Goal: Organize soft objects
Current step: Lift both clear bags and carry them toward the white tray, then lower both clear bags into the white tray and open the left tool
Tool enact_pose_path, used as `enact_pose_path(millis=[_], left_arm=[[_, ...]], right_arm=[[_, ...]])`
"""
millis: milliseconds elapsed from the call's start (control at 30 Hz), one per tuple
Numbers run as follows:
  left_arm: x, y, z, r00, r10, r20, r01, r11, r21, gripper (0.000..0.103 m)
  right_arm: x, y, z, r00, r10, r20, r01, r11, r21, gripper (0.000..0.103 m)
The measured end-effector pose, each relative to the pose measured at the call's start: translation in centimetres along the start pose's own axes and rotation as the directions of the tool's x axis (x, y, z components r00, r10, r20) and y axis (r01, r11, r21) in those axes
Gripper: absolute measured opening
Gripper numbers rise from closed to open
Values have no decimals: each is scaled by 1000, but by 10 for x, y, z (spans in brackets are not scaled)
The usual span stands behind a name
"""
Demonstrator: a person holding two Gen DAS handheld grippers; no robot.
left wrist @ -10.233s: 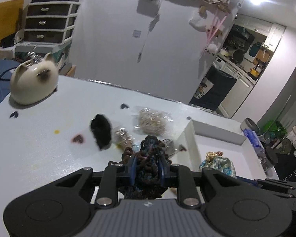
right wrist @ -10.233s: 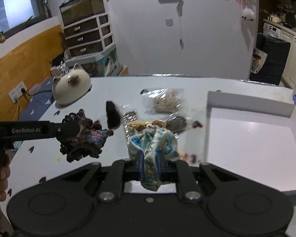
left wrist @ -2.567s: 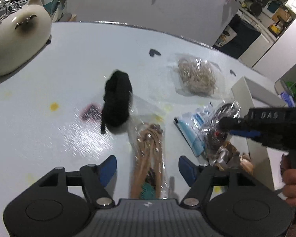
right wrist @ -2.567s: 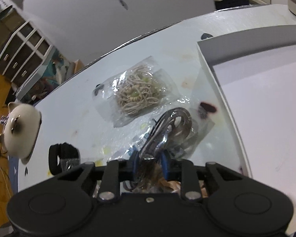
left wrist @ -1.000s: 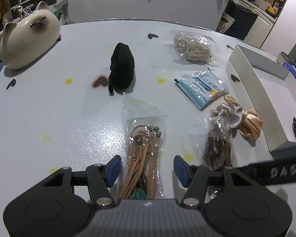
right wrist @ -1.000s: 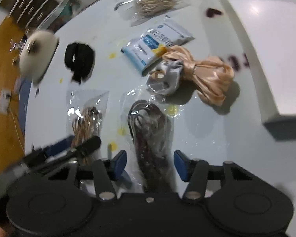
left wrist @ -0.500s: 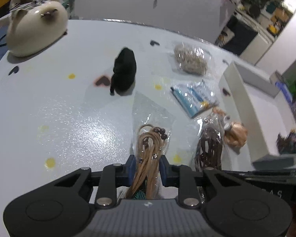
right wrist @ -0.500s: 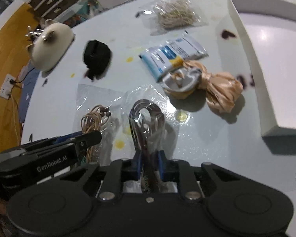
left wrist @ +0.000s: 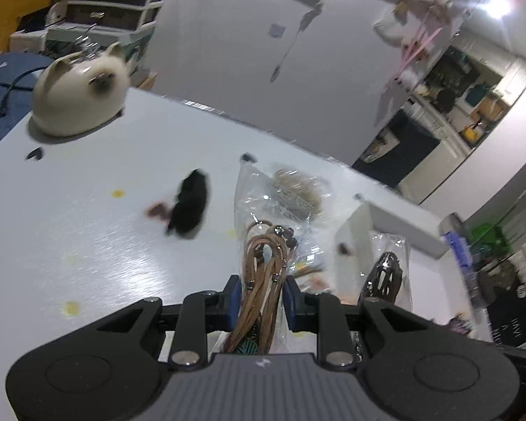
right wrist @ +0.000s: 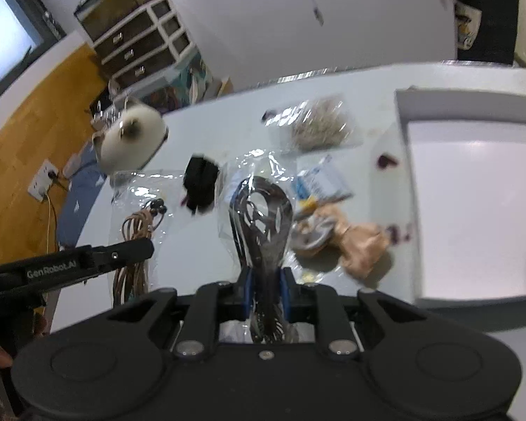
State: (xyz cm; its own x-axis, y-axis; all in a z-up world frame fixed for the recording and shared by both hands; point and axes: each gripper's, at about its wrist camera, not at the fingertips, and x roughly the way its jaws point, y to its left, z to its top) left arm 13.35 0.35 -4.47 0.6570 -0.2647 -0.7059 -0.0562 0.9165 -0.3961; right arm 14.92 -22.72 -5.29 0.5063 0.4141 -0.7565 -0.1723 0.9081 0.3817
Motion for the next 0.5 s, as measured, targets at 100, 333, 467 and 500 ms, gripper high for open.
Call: enact_pose_path(millis=[100, 333, 467, 500], left_arm=[[0, -26, 3, 999, -24, 22, 24, 999, 23, 26], [7, -84, 3, 996, -76, 54, 74, 997, 36, 26], [18, -113, -1, 993, -113, 41, 111, 993, 36, 26], [21, -121, -2, 992, -118, 37, 116, 993, 37, 26]], right_arm=[[-17, -14, 8, 999, -1, 38, 1, 1000, 4, 17], [-53, -53, 21, 995, 7, 96, -9, 1000, 20, 17], [-67, -79, 25, 994, 0, 113, -4, 999, 32, 17], [-70, -85, 26, 993, -1, 117, -3, 999, 36, 17]])
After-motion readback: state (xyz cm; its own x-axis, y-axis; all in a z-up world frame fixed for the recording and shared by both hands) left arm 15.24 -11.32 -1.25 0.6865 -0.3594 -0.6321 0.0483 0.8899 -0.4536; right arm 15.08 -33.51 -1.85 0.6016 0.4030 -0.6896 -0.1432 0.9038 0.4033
